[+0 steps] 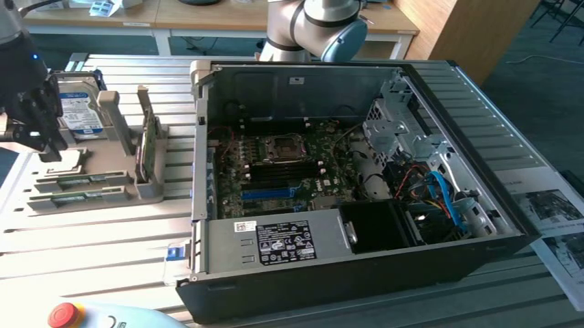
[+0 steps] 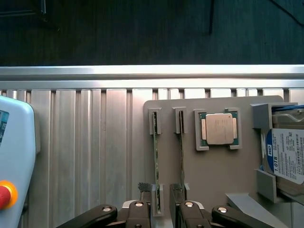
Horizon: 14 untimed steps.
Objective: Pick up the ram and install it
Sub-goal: 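Pick up the ram and move it above insertion slot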
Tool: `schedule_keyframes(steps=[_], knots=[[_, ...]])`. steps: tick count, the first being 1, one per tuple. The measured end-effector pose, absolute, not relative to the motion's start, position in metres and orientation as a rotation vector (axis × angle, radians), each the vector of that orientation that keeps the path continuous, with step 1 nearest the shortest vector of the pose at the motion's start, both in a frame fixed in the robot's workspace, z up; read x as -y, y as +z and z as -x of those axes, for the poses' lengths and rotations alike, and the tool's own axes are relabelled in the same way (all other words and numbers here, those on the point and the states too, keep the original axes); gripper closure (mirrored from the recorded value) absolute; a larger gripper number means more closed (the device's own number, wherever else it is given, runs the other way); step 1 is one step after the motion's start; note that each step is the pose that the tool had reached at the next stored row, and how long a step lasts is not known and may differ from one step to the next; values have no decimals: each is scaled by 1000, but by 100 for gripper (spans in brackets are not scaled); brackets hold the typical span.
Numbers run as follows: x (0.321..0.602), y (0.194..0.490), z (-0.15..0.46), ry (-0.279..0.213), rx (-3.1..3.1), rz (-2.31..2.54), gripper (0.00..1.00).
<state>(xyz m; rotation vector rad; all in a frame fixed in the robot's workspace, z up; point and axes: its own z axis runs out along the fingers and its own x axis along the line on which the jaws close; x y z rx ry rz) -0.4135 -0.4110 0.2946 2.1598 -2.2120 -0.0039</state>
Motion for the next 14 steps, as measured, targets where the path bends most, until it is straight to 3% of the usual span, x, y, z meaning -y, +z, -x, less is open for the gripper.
schedule_keyframes(steps=[14], knots=[[411,283,414,9,2206,-2154,70]])
